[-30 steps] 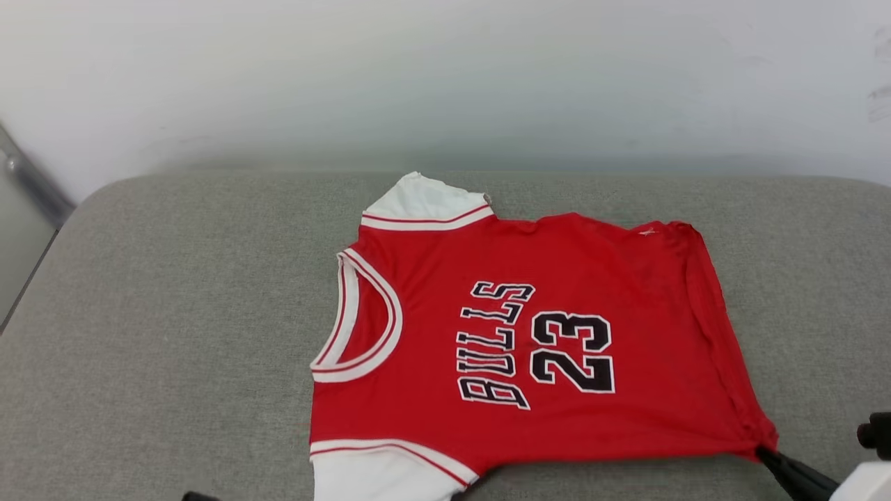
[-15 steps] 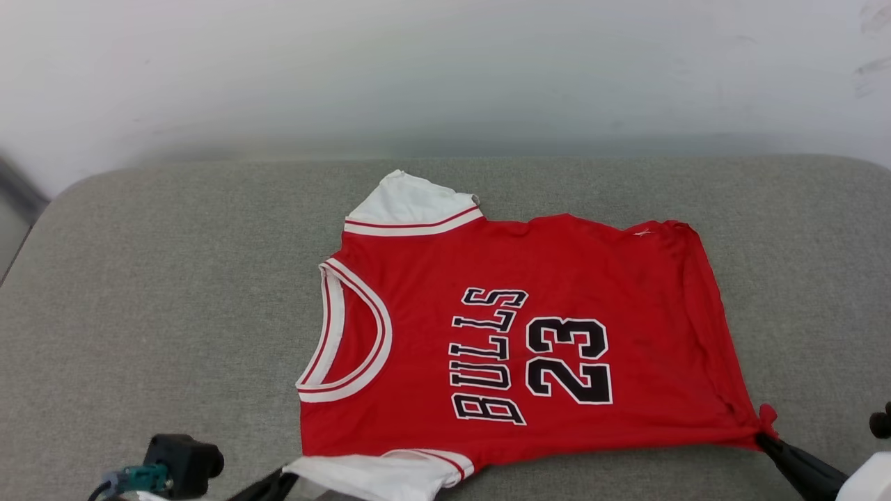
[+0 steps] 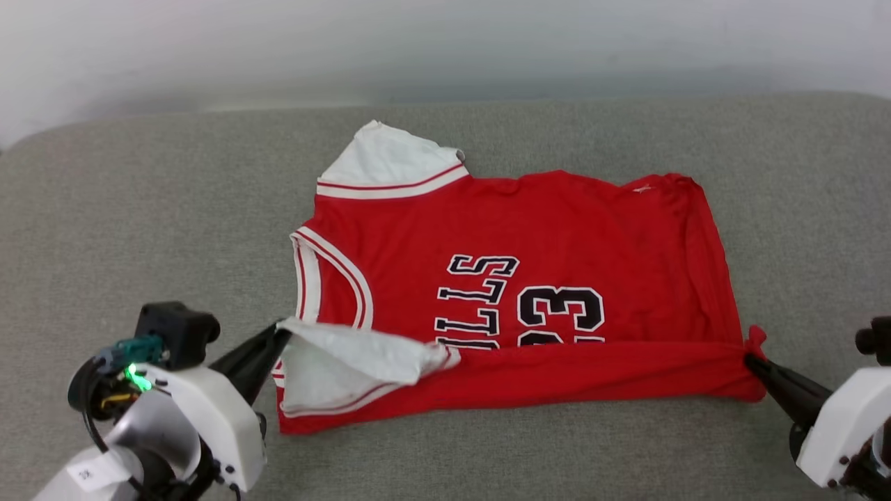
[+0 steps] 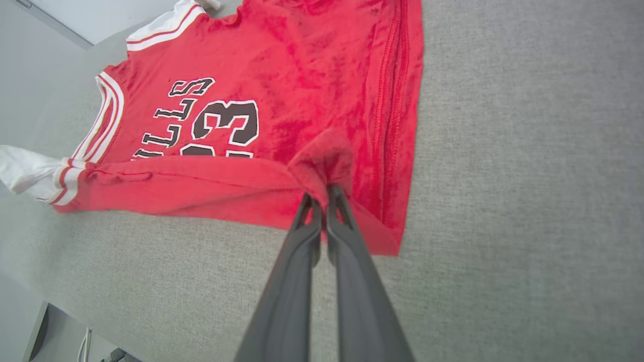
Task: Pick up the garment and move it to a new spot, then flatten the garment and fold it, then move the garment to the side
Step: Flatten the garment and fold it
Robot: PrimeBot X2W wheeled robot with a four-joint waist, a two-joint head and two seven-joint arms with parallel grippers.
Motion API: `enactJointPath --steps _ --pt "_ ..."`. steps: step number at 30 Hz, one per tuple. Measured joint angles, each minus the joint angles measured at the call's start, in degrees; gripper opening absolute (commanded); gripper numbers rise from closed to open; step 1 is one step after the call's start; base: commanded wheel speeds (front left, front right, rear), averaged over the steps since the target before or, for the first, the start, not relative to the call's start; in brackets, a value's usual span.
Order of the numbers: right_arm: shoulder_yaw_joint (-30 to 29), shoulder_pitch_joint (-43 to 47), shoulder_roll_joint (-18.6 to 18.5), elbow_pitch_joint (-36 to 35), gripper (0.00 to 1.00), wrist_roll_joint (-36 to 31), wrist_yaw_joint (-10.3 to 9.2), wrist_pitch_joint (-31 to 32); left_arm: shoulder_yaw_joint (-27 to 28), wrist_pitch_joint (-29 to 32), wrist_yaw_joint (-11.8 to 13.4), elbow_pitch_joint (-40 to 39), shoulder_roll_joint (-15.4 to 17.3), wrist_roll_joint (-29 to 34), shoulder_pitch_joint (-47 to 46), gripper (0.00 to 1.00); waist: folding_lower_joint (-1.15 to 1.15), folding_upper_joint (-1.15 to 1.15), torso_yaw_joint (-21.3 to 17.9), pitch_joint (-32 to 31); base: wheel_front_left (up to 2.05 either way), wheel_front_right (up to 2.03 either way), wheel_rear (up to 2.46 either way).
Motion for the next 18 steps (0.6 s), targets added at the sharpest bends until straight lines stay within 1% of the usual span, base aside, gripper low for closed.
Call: enactJointPath --steps 4,5,8,13,18 --pt "1.5 -3.6 0.3 1.6 0.00 -1.2 0.00 1.4 -0.7 0.1 -1.2 3.8 -0.6 1.3 -4.6 0.00 0.00 0.00 -0.5 2.3 0.00 0.00 0.00" --pt "2.4 -6.1 0.7 3.1 0.00 -2.2 0.00 1.9 -1.5 0.1 -1.9 6.7 -1.5 2.2 -7.7 0.00 0.00 0.00 -0.8 3.9 0.00 0.00 0.00" --pt "3.3 -8.3 0.9 4.6 0.00 -2.9 0.00 2.4 -2.5 0.6 -2.6 9.7 -2.3 2.9 -9.9 0.00 0.00 0.00 -1.1 5.1 0.00 0.00 0.00" --pt "4.7 -11.1 0.9 7.2 0.00 -3.8 0.00 2.8 -4.0 0.4 -3.5 14.4 -3.5 4.1 -12.6 0.00 0.00 0.00 -1.4 6.5 0.00 0.00 0.00" --pt "6.0 -13.1 1.2 9.8 0.00 -4.1 0.00 2.6 -5.3 -0.6 -3.6 18.9 -4.7 6.2 -14.5 0.00 0.00 0.00 -1.6 7.2 0.00 0.00 0.00"
